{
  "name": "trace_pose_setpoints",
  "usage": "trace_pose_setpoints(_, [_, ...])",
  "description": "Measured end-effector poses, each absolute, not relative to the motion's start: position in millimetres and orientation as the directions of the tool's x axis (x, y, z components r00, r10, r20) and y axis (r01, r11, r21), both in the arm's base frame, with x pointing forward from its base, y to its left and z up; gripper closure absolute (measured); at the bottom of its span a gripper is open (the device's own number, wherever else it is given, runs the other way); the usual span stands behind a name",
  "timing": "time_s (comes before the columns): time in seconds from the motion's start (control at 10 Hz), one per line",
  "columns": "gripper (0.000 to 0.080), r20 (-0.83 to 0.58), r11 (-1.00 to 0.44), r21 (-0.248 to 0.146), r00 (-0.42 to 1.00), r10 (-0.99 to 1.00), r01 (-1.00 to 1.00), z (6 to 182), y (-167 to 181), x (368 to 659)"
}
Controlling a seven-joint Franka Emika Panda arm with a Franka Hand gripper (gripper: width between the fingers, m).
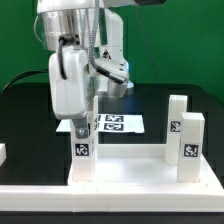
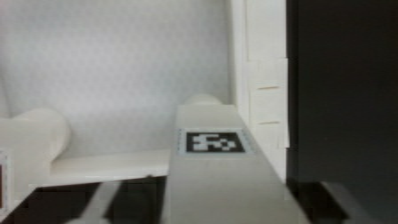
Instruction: Assemble desk
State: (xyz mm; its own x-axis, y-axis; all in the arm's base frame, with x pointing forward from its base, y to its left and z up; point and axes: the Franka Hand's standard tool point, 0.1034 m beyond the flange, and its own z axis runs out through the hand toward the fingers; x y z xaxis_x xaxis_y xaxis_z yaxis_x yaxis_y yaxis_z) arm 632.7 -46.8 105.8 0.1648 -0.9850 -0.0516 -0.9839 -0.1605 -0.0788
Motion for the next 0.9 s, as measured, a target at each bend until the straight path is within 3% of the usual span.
trace_pose_setpoints(0.1, [0.0251, -0.03, -0.359, -0.083, 0.363, -0.931, -0.929, 107.2, -45, 634])
trace_pose_setpoints(0.3, [0.0155, -0.021, -0.533, -0.082, 0.536, -0.844, -0.842, 107.4, -39, 632])
trace_pose_setpoints(0.7, [0.0151, 0.006, -0.766, -0.081, 0.768, -0.64, -0.638, 106.5, -43, 632])
trace_pose_setpoints(0.9, [0.0151, 0.05, -0.976, -0.044, 0.975, -0.216, -0.214, 106.5, -60, 634])
